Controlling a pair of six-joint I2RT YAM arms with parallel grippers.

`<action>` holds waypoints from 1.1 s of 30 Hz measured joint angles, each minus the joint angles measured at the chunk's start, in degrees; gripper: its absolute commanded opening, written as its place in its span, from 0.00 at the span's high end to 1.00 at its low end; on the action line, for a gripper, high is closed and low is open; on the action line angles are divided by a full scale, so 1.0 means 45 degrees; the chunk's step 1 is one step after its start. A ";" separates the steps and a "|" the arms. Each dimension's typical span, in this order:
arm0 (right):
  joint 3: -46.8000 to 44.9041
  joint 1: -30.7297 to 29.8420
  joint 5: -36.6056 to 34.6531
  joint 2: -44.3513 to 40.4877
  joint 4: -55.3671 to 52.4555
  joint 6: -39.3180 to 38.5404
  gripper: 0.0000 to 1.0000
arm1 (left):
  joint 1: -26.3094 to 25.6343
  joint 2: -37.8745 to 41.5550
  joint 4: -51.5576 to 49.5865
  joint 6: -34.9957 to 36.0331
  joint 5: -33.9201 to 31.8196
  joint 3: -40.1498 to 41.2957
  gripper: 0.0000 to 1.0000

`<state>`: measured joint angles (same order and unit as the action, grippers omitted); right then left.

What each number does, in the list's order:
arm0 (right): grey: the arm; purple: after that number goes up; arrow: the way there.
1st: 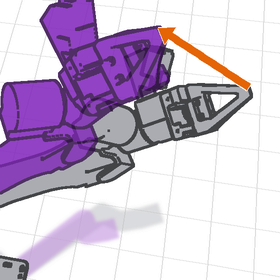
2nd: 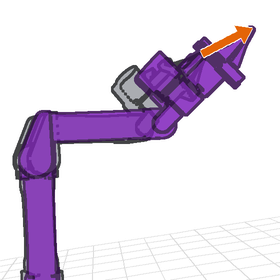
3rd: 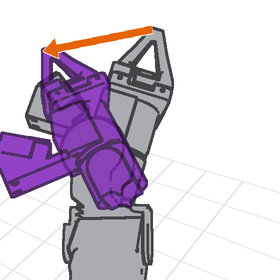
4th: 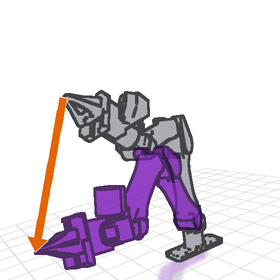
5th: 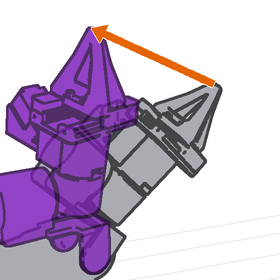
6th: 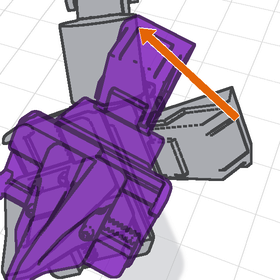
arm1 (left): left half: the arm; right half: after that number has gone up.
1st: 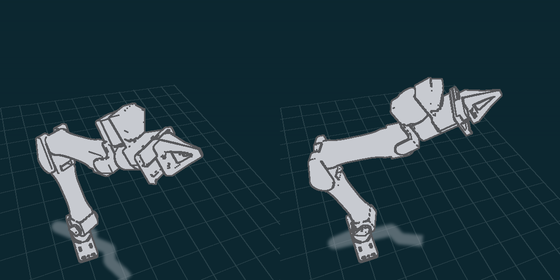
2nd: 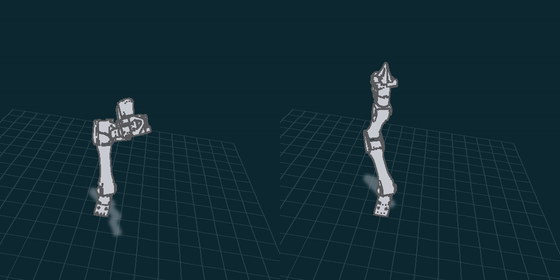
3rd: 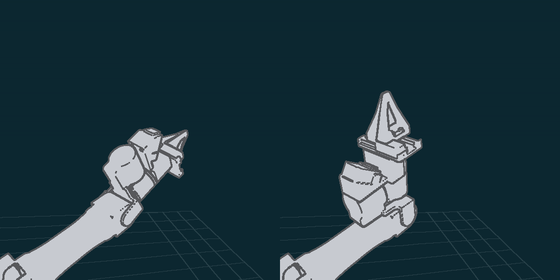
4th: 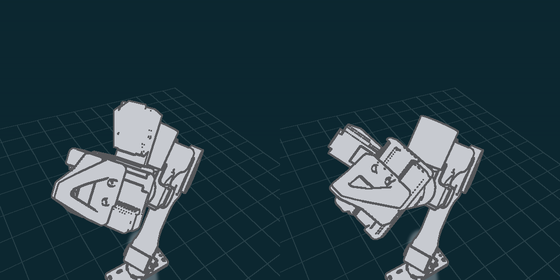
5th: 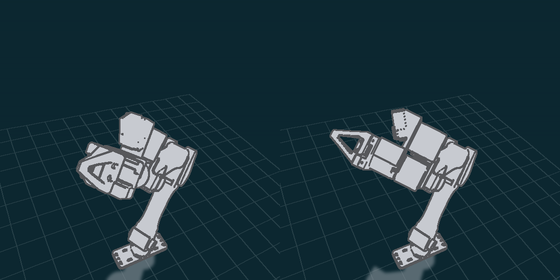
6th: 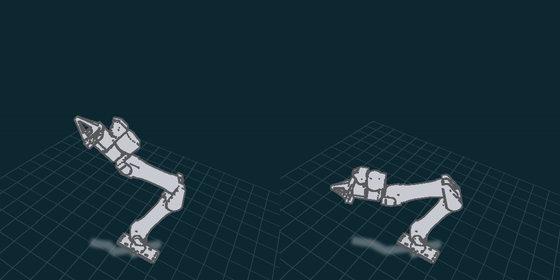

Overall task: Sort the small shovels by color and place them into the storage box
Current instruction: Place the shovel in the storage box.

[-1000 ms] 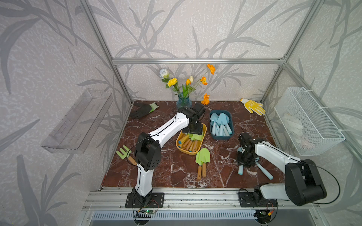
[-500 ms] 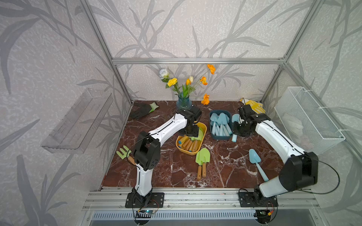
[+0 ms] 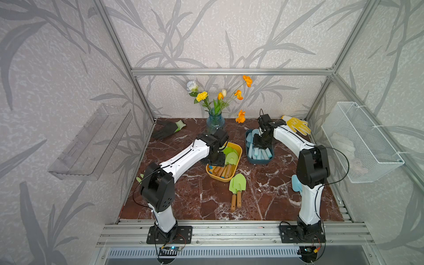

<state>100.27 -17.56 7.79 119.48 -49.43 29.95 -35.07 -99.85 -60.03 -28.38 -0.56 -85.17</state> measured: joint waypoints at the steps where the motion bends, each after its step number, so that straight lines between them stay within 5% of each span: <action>1: 0.0044 0.0000 0.0053 0.0228 0.0015 0.0010 0.76 | -0.0005 0.0063 0.0039 0.0087 0.0141 0.0233 0.22; 10: 0.0053 -0.0019 0.0136 0.0719 0.0044 0.0039 0.47 | -0.0350 0.1214 0.0039 0.0549 0.1239 0.2166 0.16; 33: -0.3988 -0.0563 -0.0627 -0.4007 -0.0029 -0.0039 0.46 | -0.3279 0.0442 0.1020 -0.0034 0.2900 0.2958 0.15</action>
<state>82.32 -20.10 4.97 101.45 -49.56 29.78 -49.82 -97.86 -55.44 -28.53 12.49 -71.85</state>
